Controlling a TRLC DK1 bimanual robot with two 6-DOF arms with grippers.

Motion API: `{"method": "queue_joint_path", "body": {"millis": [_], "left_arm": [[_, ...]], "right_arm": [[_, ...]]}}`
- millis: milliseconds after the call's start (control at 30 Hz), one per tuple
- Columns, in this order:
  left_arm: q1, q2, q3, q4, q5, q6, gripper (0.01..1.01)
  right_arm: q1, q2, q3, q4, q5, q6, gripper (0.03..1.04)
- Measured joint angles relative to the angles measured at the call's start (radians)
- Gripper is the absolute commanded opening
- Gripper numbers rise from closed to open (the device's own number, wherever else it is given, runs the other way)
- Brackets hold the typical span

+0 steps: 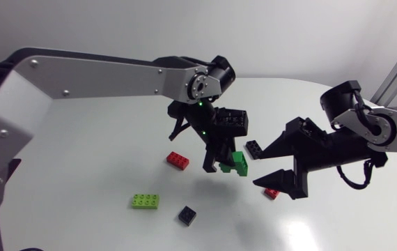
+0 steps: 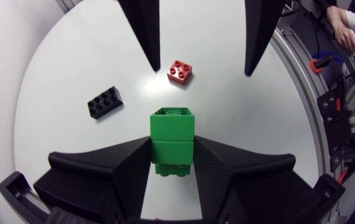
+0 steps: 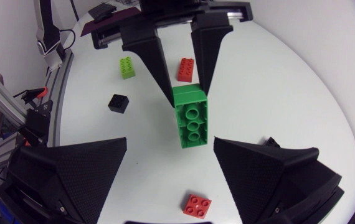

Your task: Separate the duplo bricks

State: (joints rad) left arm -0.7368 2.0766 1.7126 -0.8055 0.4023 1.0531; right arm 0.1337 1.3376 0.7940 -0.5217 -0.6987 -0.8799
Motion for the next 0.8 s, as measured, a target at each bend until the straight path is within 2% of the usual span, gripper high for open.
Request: {"method": "queue_joint_path", "body": {"millis": [267,467,567,700,800], "left_arm": [[-0.029,-0.089,-0.042,-0.033,0.034,0.000,0.259],[-0.036,-0.134,-0.079,-0.037,0.041,0.000,0.259],[-0.037,-0.148,-0.089,-0.039,0.048,-0.001,0.261],[-0.038,-0.164,-0.101,-0.040,0.059,-0.004,0.261],[-0.038,-0.168,-0.107,-0.041,0.059,-0.004,0.261]], "right_arm": [[0.093,-0.029,0.000,0.034,0.038,0.062,0.99],[0.103,-0.048,0.000,0.036,0.045,0.082,0.84],[0.117,-0.053,0.000,0.038,0.045,0.094,0.83],[0.129,-0.060,0.000,0.047,0.046,0.107,0.69],[0.134,-0.066,0.000,0.049,0.047,0.114,0.49]]}}
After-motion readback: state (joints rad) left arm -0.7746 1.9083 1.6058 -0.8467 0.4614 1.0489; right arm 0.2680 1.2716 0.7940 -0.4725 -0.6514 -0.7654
